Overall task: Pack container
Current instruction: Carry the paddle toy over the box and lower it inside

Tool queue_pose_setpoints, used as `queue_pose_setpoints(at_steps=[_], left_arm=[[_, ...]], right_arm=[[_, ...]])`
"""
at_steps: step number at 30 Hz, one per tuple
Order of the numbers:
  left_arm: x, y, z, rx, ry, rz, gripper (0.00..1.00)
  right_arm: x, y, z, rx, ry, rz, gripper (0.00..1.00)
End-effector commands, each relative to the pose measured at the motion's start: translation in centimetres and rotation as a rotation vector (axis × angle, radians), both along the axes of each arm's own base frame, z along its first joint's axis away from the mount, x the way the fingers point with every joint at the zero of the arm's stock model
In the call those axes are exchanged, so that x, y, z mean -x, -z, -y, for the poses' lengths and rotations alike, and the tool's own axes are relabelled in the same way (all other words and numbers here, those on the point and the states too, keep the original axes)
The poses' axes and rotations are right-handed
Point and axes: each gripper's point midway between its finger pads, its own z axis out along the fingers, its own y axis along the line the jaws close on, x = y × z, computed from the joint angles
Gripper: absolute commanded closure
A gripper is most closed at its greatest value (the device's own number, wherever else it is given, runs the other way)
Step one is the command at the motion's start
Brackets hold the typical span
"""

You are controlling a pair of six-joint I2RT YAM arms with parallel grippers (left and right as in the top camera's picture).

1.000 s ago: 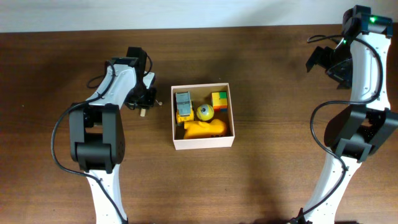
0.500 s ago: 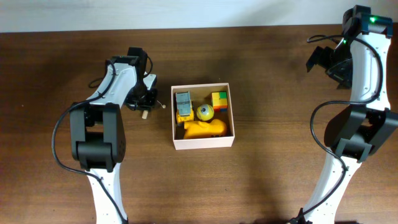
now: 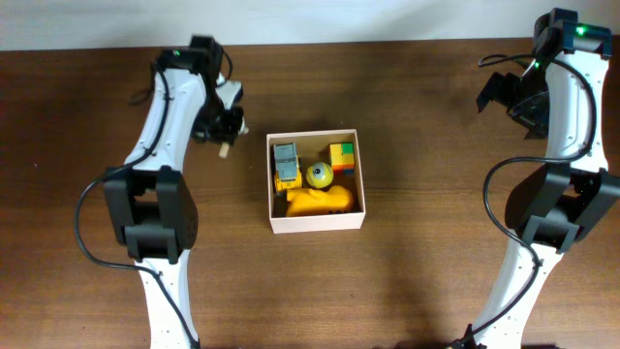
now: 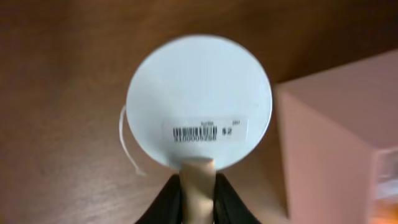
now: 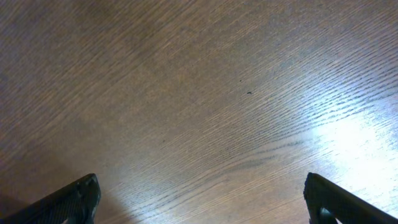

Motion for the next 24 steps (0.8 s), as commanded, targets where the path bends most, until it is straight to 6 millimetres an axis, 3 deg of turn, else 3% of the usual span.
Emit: queue_pose_setpoints(at_steps=[1, 6, 10, 19, 24], left_arm=[[-0.2, -6.0, 3.0, 0.156, 0.167, 0.110, 0.84], [1.1, -10.2, 6.4, 0.282, 0.368, 0.193, 0.84], [2.5, -11.4, 10.6, 0.372, 0.563, 0.234, 0.84], [6.9, -10.6, 18.2, 0.368, 0.957, 0.240, 0.83], [8.1, -8.1, 19.4, 0.229, 1.075, 0.202, 0.83]], right_arm=[[-0.1, 0.2, -0.2, -0.006, 0.005, 0.000, 0.01], [-0.1, 0.2, -0.2, -0.006, 0.005, 0.000, 0.01], [-0.1, 0.2, -0.2, -0.006, 0.005, 0.000, 0.01], [-0.1, 0.2, -0.2, -0.006, 0.005, 0.000, 0.01], [-0.1, 0.2, -0.2, -0.006, 0.005, 0.000, 0.01]])
